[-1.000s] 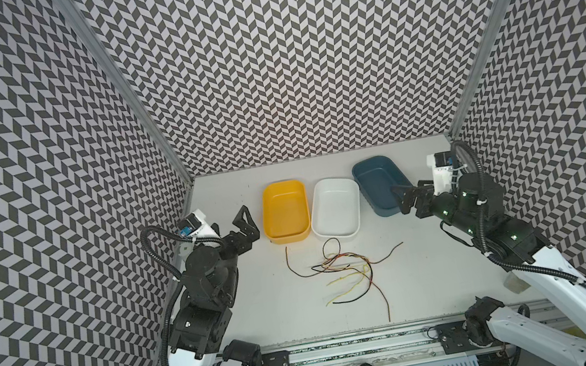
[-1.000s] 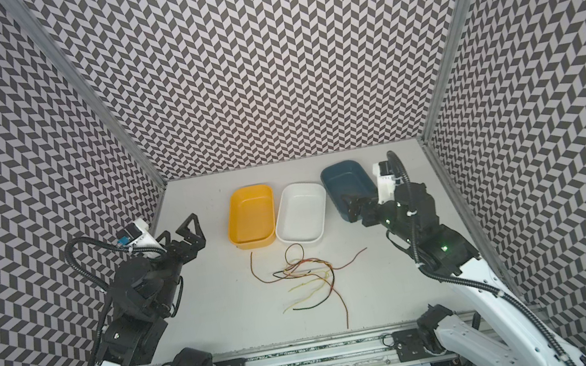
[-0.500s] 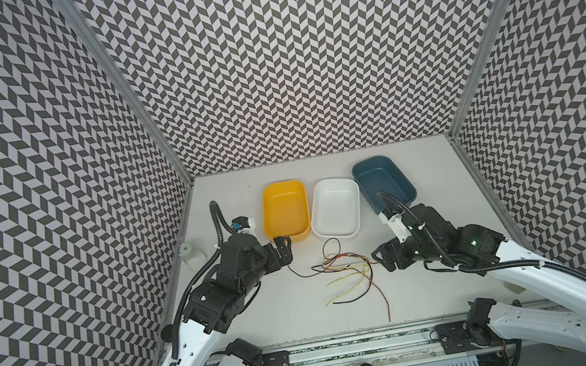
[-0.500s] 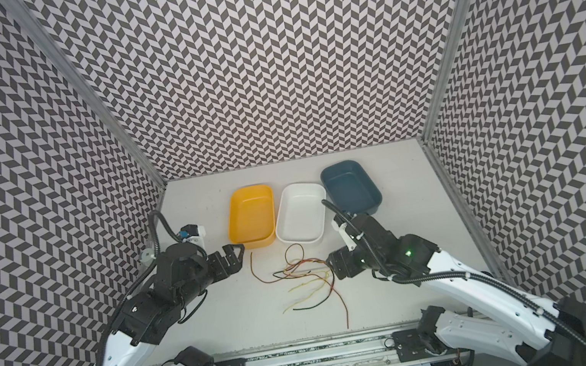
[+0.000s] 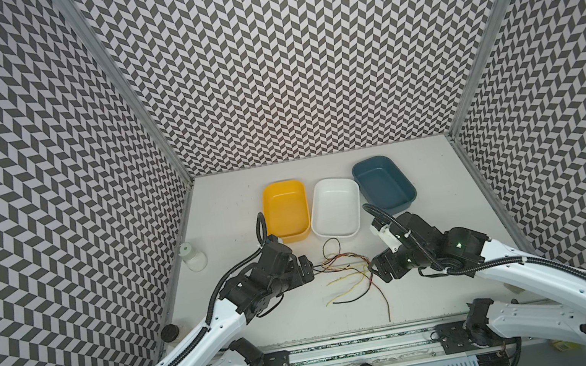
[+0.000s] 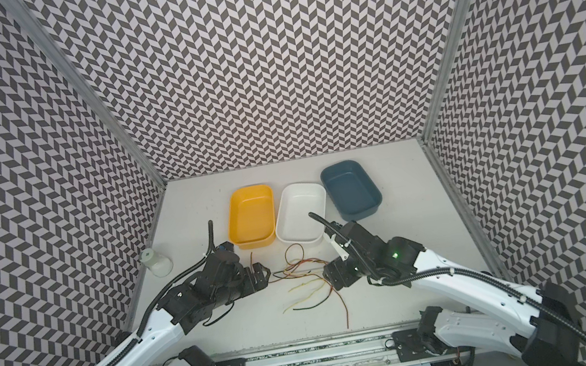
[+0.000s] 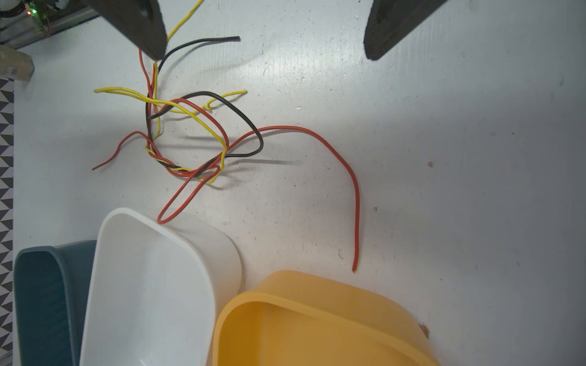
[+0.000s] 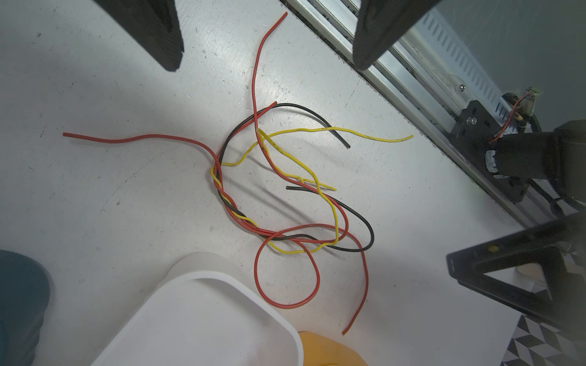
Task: Untangle the cables
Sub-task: 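Move both grippers toward the tangled red, black and yellow wires, then close the left gripper on the wire bundle while the right gripper hovers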
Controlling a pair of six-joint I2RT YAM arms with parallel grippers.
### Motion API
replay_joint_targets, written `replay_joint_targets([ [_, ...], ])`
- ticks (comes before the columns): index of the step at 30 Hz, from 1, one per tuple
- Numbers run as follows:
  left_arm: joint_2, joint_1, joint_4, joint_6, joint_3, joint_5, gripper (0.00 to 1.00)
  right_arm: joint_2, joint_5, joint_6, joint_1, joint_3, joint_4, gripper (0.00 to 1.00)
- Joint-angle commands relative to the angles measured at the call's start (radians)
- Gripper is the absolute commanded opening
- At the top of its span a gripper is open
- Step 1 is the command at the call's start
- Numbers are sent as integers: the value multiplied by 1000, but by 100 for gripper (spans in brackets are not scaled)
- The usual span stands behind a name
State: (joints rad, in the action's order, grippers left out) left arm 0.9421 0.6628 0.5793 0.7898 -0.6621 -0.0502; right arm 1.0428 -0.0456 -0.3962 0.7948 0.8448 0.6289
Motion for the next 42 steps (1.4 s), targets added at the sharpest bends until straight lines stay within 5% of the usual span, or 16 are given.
replay_joint_targets([
  [1, 45, 10, -79, 62, 2, -41, 99, -23, -1, 8, 9, -16, -11, 85],
  [11, 173, 43, -242, 155, 23, -138, 98, -85, -15, 20, 21, -51, -29, 85],
  [42, 328, 80, -334, 247, 24, -129, 84, -131, 8, 36, 46, -86, -48, 86],
])
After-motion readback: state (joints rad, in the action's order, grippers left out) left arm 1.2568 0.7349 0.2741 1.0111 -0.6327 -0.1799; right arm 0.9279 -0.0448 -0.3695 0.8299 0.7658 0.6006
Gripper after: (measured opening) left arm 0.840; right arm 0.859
